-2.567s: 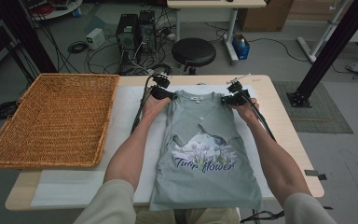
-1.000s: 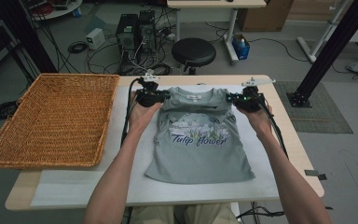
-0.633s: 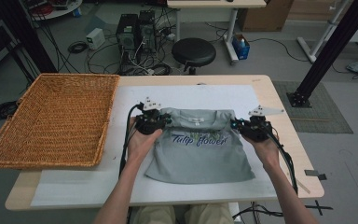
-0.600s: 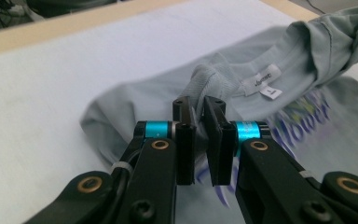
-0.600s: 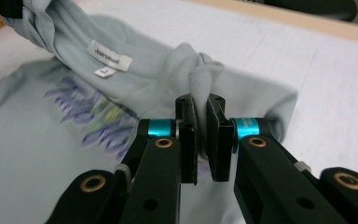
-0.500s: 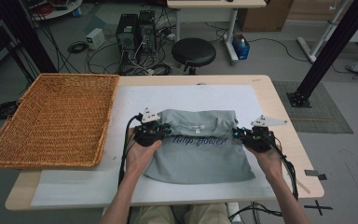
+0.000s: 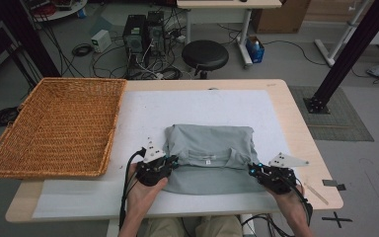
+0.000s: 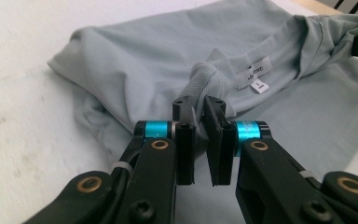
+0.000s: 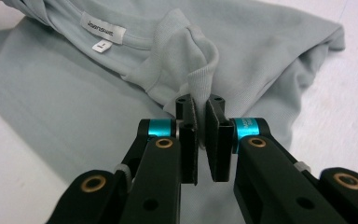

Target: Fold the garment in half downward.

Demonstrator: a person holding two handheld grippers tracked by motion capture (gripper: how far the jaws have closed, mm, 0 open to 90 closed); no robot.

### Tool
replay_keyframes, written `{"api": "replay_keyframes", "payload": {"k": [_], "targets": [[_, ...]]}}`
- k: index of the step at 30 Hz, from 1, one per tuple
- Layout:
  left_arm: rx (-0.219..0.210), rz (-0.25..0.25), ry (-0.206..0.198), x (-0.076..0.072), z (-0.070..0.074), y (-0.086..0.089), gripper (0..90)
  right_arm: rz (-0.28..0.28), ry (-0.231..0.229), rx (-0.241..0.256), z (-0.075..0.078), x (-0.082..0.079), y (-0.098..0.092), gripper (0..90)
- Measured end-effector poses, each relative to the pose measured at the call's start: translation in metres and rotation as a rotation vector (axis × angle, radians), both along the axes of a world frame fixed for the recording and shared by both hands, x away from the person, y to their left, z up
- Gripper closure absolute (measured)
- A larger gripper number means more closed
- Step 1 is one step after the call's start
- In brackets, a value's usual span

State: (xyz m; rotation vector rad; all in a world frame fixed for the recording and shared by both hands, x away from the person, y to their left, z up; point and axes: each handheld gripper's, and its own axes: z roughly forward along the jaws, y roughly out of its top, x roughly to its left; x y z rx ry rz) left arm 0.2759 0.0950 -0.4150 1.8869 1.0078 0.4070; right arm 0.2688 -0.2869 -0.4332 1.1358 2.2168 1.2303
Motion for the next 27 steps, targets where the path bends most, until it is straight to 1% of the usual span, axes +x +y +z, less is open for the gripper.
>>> {"api": "replay_keyframes", "payload": {"k": [3, 5, 9, 10, 11, 12, 13, 14, 16, 17, 18, 20, 21, 22, 25, 27], "targets": [[-0.019, -0.003, 0.017, -0.006, -0.007, 0.001, 82.7, -0.019, -0.002, 0.007, -0.004, -0.007, -0.003, 85.6], [-0.02, -0.008, 0.026, -0.009, -0.011, -0.001, 82.7, -0.034, 0.002, 0.012, -0.006, -0.009, -0.006, 85.7], [-0.01, -0.022, 0.036, -0.013, -0.017, -0.003, 82.6, -0.044, 0.018, 0.01, -0.011, -0.011, -0.012, 85.6], [-0.005, -0.026, 0.044, -0.013, -0.019, -0.003, 80.6, -0.04, 0.026, 0.006, -0.013, -0.011, -0.012, 85.1], [0.001, -0.027, 0.045, -0.013, -0.02, -0.003, 80.1, -0.034, 0.027, 0.001, -0.015, -0.011, -0.012, 82.1], [-0.002, -0.029, 0.046, -0.013, -0.02, -0.003, 76.6, -0.029, 0.032, 0.001, -0.016, -0.011, -0.012, 76.8], [-0.004, -0.031, 0.04, -0.013, -0.02, -0.004, 75.3, -0.022, 0.033, 0.002, -0.016, -0.011, -0.012, 72.1], [-0.007, -0.032, 0.031, -0.013, -0.019, -0.004, 72.6, -0.023, 0.03, 0.003, -0.015, -0.012, -0.011, 69.4], [-0.008, -0.025, 0.011, -0.012, -0.015, -0.005, 63.7, -0.022, 0.032, 0.021, -0.011, -0.012, -0.009, 58.4], [-0.008, -0.027, 0.003, -0.011, -0.012, -0.007, 61.6, -0.021, 0.036, 0.031, -0.009, -0.01, -0.008, 57.2], [-0.006, -0.028, -0.003, -0.01, -0.01, -0.008, 59.7, -0.016, 0.026, 0.036, -0.005, -0.01, -0.007, 56.8], [-0.006, -0.036, -0.003, -0.006, -0.006, -0.011, 56.3, -0.01, 0.015, 0.043, 0.002, -0.006, -0.002, 52.9], [-0.003, -0.038, -0.005, -0.002, -0.003, -0.014, 55.8, -0.003, 0.012, 0.047, 0.005, -0.004, 0.001, 52.6], [0.0, -0.043, -0.001, 0.0, -0.002, -0.015, 55.3, 0.001, 0.003, 0.044, 0.009, 0.001, 0.005, 51.8], [0.003, -0.055, 0.017, 0.009, 0.001, -0.023, 54.3, 0.011, -0.003, 0.036, 0.017, 0.013, 0.015, 51.6], [0.016, -0.065, 0.029, 0.013, 0.001, -0.028, 54.2, 0.02, 0.013, 0.033, 0.018, 0.023, 0.022, 51.7]]}}
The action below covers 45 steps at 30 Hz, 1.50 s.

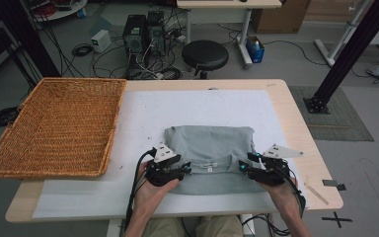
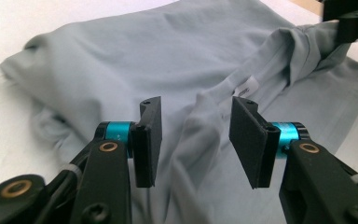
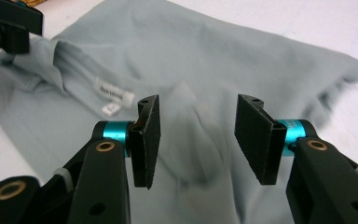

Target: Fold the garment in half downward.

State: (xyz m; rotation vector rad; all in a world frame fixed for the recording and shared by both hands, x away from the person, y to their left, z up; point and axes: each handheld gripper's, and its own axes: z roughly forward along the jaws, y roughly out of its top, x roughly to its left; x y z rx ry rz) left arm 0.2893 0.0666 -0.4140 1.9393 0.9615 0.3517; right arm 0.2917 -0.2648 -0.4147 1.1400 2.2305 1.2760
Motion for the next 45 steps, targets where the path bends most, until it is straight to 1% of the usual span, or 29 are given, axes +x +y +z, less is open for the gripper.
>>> {"api": "replay_keyframes", "payload": {"k": [1, 3, 5, 6, 7, 9, 11, 13, 15, 17, 19, 21, 25, 26, 27, 28, 29, 30, 31, 33, 34, 35, 36, 38, 39, 41, 42, 44, 45], "targets": [[0.011, -0.003, 0.01, 0.002, -0.001, -0.003, 54.2, 0.01, 0.017, -0.006, -0.001, 0.005, 0.003, 52.1], [0.029, -0.006, 0.031, 0.007, -0.005, -0.007, 56.5, 0.019, 0.046, -0.019, -0.005, 0.013, 0.009, 59.1], [0.035, -0.01, 0.059, 0.011, -0.008, -0.009, 66.5, 0.026, 0.066, -0.023, -0.01, 0.017, 0.011, 69.9], [0.037, -0.008, 0.058, 0.011, -0.009, -0.01, 71.7, 0.03, 0.069, -0.017, -0.012, 0.017, 0.011, 74.6], [0.032, -0.008, 0.056, 0.01, -0.009, -0.01, 76.8, 0.027, 0.067, -0.018, -0.013, 0.017, 0.012, 79.3], [0.026, -0.017, 0.047, 0.008, -0.007, -0.009, 80.7, 0.016, 0.05, -0.02, -0.014, 0.013, 0.011, 83.5], [0.02, -0.014, 0.034, 0.005, -0.005, -0.007, 81.7, 0.008, 0.037, -0.006, -0.014, 0.009, 0.008, 85.2], [0.006, -0.012, 0.017, 0.0, -0.004, -0.005, 82.5, -0.001, 0.018, -0.007, -0.014, 0.003, 0.005, 85.9], [-0.004, -0.025, 0.003, -0.005, -0.003, -0.003, 82.5, -0.011, 0.003, 0.004, -0.014, -0.004, 0.003, 86.1], [-0.005, -0.032, -0.003, -0.011, -0.004, -0.001, 82.5, -0.005, -0.012, 0.015, -0.014, -0.011, 0.001, 86.0], [-0.019, -0.035, -0.008, -0.018, -0.005, 0.002, 82.6, 0.006, -0.02, 0.021, -0.014, -0.019, -0.001, 86.0], [-0.036, -0.036, -0.003, -0.025, -0.007, 0.004, 82.5, 0.018, -0.019, 0.032, -0.016, -0.026, -0.003, 85.8], [-0.047, -0.051, 0.001, -0.038, -0.013, 0.005, 82.0, 0.038, -0.005, 0.027, -0.024, -0.04, -0.005, 85.0], [-0.049, -0.054, -0.001, -0.041, -0.013, 0.006, 78.0, 0.041, -0.003, 0.025, -0.025, -0.043, -0.006, 83.6], [-0.059, -0.055, -0.008, -0.044, -0.014, 0.007, 75.9, 0.044, 0.0, 0.027, -0.026, -0.045, -0.007, 81.3], [-0.064, -0.054, -0.013, -0.046, -0.013, 0.008, 70.9, 0.058, 0.009, 0.034, -0.027, -0.049, -0.009, 77.2], [-0.069, -0.054, -0.019, -0.048, -0.012, 0.009, 70.2, 0.054, 0.013, 0.041, -0.028, -0.052, -0.01, 74.7], [-0.072, -0.049, -0.029, -0.048, -0.011, 0.011, 67.9, 0.051, 0.01, 0.048, -0.028, -0.054, -0.012, 74.2], [-0.08, -0.042, -0.035, -0.048, -0.008, 0.013, 66.5, 0.044, 0.006, 0.061, -0.027, -0.056, -0.015, 71.0], [-0.087, -0.031, -0.049, -0.046, -0.003, 0.016, 64.7, 0.026, -0.009, 0.105, -0.023, -0.058, -0.021, 69.5], [-0.087, -0.031, -0.049, -0.046, -0.003, 0.016, 63.2, 0.026, -0.009, 0.105, -0.023, -0.058, -0.021, 69.5], [-0.076, -0.015, -0.058, -0.042, 0.001, 0.017, 63.2, 0.01, -0.018, 0.121, -0.02, -0.058, -0.024, 68.3], [-0.072, -0.009, -0.058, -0.039, 0.002, 0.018, 61.0, -0.015, -0.028, 0.134, -0.014, -0.055, -0.027, 64.7], [-0.075, -0.001, -0.056, -0.035, 0.003, 0.019, 60.3, -0.027, -0.028, 0.13, -0.011, -0.049, -0.027, 63.4], [-0.075, -0.001, -0.056, -0.035, 0.003, 0.019, 59.4, -0.027, -0.028, 0.13, -0.011, -0.049, -0.027, 63.4], [-0.072, -0.002, -0.048, -0.031, 0.002, 0.02, 58.5, -0.044, -0.025, 0.11, -0.01, -0.041, -0.024, 60.7], [-0.067, 0.0, -0.044, -0.029, 0.001, 0.02, 58.0, -0.042, -0.02, 0.106, -0.011, -0.04, -0.023, 59.3], [-0.059, -0.003, -0.039, -0.028, -0.002, 0.021, 56.9, -0.051, -0.011, 0.081, -0.012, -0.035, -0.019, 56.6], [-0.048, -0.002, -0.034, -0.026, -0.004, 0.021, 56.5, -0.049, -0.008, 0.072, -0.013, -0.033, -0.017, 54.8]]}}
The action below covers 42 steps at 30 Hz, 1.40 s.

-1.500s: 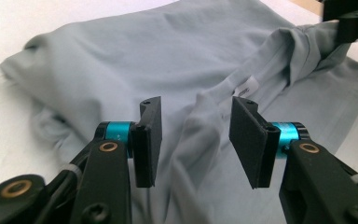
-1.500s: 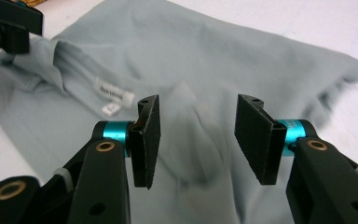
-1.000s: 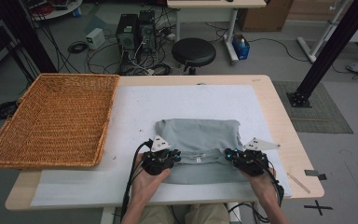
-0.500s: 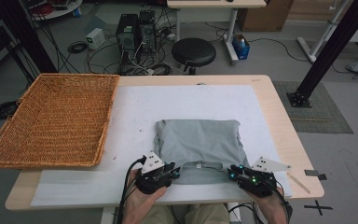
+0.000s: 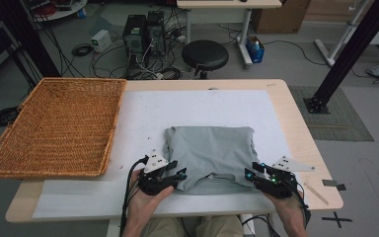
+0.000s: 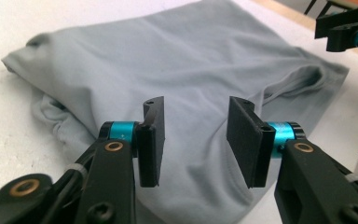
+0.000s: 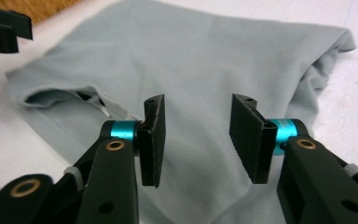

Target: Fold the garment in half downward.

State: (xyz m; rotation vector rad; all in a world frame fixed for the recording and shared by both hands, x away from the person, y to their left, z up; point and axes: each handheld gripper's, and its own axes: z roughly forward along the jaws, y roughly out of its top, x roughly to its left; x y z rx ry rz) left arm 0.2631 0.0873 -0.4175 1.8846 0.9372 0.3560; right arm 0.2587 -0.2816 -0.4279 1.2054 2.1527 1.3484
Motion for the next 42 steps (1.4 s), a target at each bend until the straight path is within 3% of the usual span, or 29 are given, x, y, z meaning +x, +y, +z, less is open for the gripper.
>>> {"api": "replay_keyframes", "payload": {"k": [6, 12, 16, 21, 24, 30, 36, 42], "targets": [[0.021, 0.006, 0.003, 0.003, -0.007, -0.005, 54.3, -0.023, 0.003, -0.052, -0.002, 0.013, 0.017, 46.9], [0.039, -0.014, 0.003, 0.002, -0.01, -0.013, 53.5, 0.014, 0.014, -0.088, -0.003, 0.019, 0.03, 45.2], [0.038, -0.017, 0.004, -0.001, -0.012, -0.011, 53.1, 0.053, 0.035, -0.117, -0.01, 0.014, 0.032, 45.2], [0.023, -0.004, -0.006, -0.003, -0.009, -0.004, 52.8, 0.087, 0.045, -0.196, -0.024, -0.004, 0.026, 45.7], [0.017, 0.011, -0.012, -0.003, -0.007, 0.001, 51.8, 0.088, 0.032, -0.187, -0.024, -0.01, 0.021, 44.3], [0.018, 0.051, -0.025, -0.003, 0.0, 0.007, 41.9, 0.015, -0.003, -0.11, -0.009, -0.005, 0.012, 22.5], [0.032, 0.079, -0.043, -0.002, 0.009, 0.014, 31.5, -0.045, -0.007, -0.077, -0.002, 0.0, 0.005, 12.3], [0.046, 0.09, -0.057, -0.002, 0.013, 0.018, 29.5, -0.061, -0.006, -0.08, -0.005, -0.001, 0.005, 12.3]]}}
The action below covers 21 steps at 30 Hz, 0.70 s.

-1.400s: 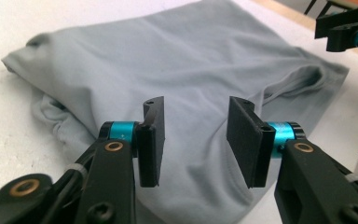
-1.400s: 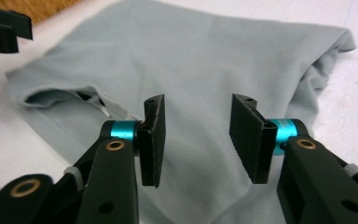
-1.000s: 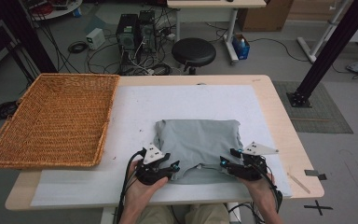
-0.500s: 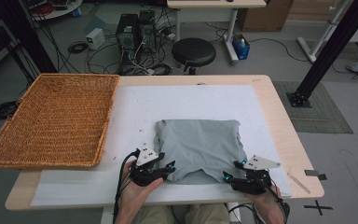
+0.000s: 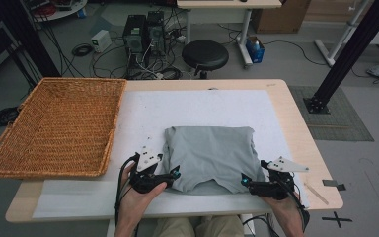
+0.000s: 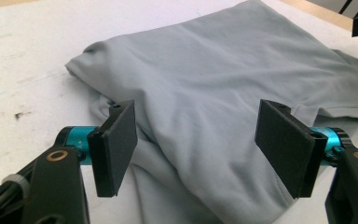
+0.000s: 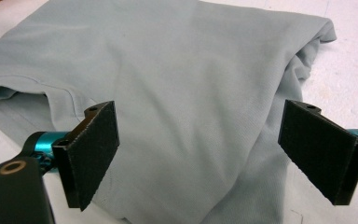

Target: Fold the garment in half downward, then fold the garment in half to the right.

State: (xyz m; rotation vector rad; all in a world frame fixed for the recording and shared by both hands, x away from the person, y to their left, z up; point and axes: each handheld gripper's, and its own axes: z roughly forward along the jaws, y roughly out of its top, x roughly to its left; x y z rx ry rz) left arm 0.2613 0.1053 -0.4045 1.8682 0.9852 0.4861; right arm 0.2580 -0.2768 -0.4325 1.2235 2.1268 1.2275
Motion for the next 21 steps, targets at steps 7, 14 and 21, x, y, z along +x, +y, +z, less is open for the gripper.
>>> {"api": "replay_keyframes", "payload": {"k": [7, 14, 21], "targets": [[0.016, -0.006, -0.004, -0.008, -0.003, 0.003, 29.3, 0.006, -0.008, 0.0, 0.001, 0.0, -0.001, 12.3], [0.019, 0.002, 0.013, -0.018, -0.015, 0.004, 29.2, 0.023, -0.012, -0.007, 0.001, -0.001, 0.003, 12.3], [0.04, 0.001, 0.023, -0.024, -0.025, 0.005, 29.2, 0.04, -0.014, -0.019, 0.0, -0.003, 0.006, 12.3]]}}
